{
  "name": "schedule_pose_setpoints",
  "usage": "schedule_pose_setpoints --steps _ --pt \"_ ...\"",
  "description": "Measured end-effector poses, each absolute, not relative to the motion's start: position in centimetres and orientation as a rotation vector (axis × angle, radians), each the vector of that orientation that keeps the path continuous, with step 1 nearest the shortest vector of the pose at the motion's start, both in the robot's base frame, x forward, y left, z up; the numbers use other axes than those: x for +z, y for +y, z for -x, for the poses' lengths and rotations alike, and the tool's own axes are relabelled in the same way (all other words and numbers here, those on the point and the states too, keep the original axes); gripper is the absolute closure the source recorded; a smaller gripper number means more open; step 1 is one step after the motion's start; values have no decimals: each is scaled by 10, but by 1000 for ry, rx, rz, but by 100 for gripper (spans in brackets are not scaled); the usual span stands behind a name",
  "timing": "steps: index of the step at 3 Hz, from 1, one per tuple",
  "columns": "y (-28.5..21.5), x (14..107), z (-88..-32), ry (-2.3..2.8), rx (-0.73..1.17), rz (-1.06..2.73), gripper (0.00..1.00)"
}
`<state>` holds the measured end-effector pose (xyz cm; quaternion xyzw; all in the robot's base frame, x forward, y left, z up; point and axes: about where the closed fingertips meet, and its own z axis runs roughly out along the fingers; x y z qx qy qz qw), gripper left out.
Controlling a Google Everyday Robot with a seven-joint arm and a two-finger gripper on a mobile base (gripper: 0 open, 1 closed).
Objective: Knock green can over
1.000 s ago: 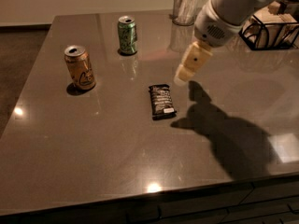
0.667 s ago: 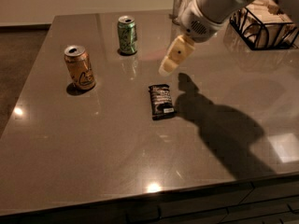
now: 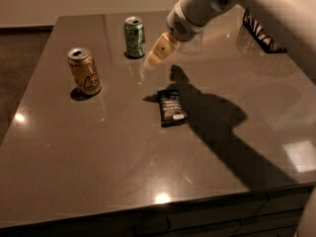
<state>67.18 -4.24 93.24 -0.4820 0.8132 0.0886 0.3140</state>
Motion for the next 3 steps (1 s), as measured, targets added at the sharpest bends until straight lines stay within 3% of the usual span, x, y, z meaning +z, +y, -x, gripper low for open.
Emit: schedule_pose_setpoints --steps 3 --pt "-24 927 -780 2115 152 955 0"
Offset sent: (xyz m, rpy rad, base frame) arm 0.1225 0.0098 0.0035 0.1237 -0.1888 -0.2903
